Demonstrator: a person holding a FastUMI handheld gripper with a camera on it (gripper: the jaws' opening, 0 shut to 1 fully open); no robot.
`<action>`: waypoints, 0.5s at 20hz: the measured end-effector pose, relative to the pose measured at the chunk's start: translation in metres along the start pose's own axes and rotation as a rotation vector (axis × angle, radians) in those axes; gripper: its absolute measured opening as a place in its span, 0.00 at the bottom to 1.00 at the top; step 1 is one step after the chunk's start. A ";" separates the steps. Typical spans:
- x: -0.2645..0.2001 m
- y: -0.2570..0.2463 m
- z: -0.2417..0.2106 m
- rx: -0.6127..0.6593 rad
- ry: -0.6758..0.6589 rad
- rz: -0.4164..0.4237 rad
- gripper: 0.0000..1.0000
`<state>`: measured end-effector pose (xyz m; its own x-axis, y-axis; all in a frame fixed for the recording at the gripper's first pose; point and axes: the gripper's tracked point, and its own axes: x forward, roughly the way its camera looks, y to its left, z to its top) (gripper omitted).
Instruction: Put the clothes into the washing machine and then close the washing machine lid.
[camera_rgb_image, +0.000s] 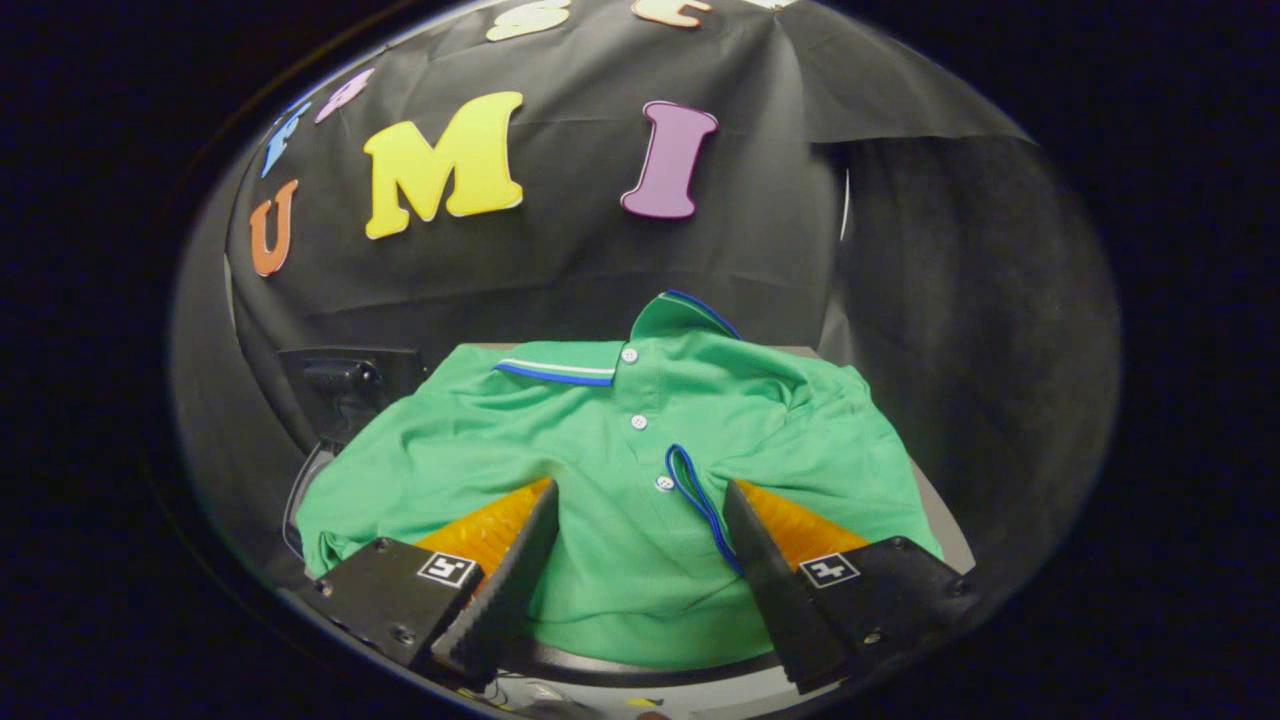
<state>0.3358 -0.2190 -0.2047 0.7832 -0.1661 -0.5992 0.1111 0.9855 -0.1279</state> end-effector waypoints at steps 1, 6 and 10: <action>0.000 0.001 -0.001 0.018 0.024 -0.008 1.00; 0.003 0.018 0.003 0.027 0.011 0.008 0.38; 0.000 0.020 0.005 0.063 0.040 0.002 0.07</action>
<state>0.3408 -0.1989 -0.2036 0.7585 -0.1636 -0.6309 0.1485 0.9859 -0.0772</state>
